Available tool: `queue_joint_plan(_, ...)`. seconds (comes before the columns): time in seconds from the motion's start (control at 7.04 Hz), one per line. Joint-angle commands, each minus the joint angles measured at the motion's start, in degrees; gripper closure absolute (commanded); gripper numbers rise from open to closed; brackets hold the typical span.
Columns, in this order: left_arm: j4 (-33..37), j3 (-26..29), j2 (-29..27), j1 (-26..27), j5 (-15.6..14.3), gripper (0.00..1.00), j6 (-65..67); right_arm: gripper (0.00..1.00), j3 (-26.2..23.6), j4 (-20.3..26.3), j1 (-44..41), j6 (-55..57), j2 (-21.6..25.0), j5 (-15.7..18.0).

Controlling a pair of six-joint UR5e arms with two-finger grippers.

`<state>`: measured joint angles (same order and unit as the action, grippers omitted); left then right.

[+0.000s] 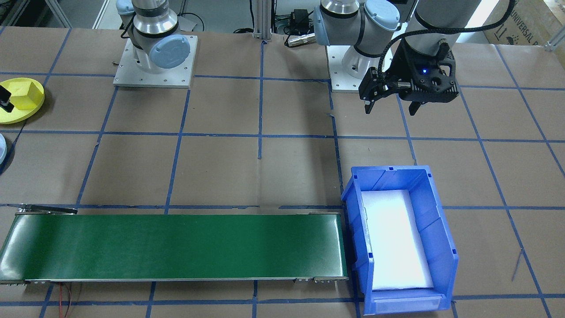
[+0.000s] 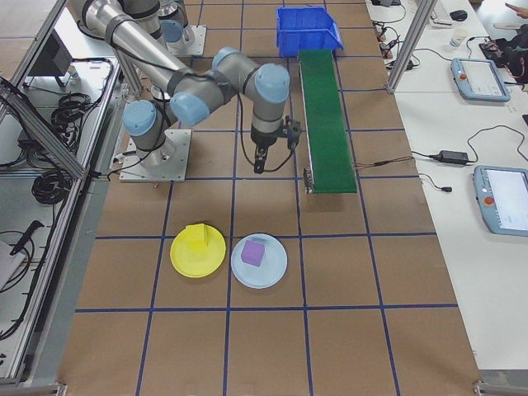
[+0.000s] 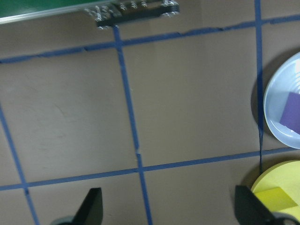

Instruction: Move block left to right into plate

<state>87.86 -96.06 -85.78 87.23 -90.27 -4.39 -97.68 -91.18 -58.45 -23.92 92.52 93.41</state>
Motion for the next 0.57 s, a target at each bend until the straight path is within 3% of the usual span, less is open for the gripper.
queue_joint_plan(0.0, 0.03, -0.01, 0.0, 0.05, -0.35, 0.0, 0.0, 0.0, 8.02, 4.87, -19.7, 17.71, 0.38, 1.35)
queue_joint_plan(0.28, -0.05, -0.01, 0.0, 0.05, -0.26, 0.0, 0.0, 0.0, 9.61, 4.52, -34.56, 34.37, -0.14, -1.9)
queue_joint_plan(0.43, 0.12, -0.01, 0.0, 0.13, -0.43, 0.0, 0.09, 0.0, 7.78, 3.73, -37.41, 36.03, -0.41, -1.22)
